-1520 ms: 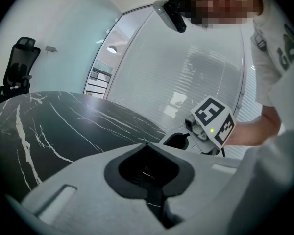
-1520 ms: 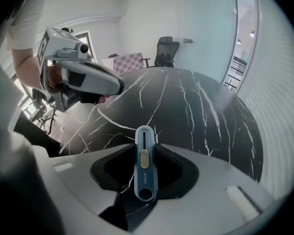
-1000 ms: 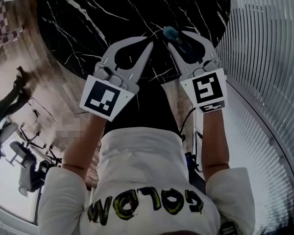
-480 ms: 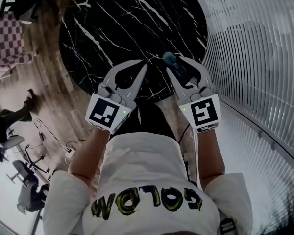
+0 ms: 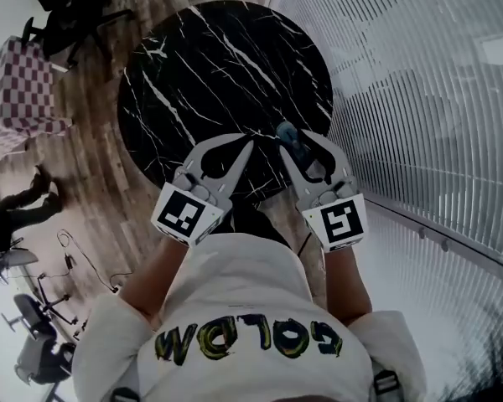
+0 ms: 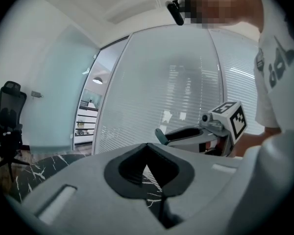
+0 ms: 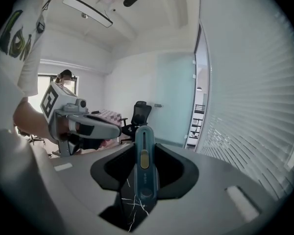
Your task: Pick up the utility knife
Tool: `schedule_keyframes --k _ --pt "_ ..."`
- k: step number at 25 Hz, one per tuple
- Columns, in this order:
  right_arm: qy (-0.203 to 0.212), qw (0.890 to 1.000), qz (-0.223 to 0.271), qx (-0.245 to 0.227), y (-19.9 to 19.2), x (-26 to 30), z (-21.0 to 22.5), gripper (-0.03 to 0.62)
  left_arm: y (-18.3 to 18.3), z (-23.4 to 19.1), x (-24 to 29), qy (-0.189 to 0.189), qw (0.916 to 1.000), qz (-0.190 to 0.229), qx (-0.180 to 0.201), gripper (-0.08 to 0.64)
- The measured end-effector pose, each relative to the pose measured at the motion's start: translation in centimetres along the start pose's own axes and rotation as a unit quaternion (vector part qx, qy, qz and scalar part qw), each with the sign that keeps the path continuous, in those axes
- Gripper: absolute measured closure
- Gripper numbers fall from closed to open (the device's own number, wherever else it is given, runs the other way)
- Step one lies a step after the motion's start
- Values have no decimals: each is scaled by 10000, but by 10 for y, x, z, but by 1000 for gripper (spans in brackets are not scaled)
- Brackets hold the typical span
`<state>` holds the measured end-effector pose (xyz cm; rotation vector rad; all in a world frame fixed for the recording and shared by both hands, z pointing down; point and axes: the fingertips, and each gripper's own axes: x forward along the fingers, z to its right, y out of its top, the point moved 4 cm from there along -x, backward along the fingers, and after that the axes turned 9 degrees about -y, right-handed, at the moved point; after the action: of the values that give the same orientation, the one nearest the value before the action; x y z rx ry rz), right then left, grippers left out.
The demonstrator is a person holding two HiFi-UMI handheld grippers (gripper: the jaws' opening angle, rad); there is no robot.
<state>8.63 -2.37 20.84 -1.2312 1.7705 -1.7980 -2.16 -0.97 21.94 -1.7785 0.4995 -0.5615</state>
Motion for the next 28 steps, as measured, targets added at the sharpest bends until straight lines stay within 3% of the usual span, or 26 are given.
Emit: schedule_keyframes --k 12,28 --pt "-192 9950 959 192 63 -43 4 459 57 31 -13 -95 9984 371 416 557" --pt "-124 9845 1696 419 108 -81 2 459 102 64 -16 -252 9952 754 568 558"
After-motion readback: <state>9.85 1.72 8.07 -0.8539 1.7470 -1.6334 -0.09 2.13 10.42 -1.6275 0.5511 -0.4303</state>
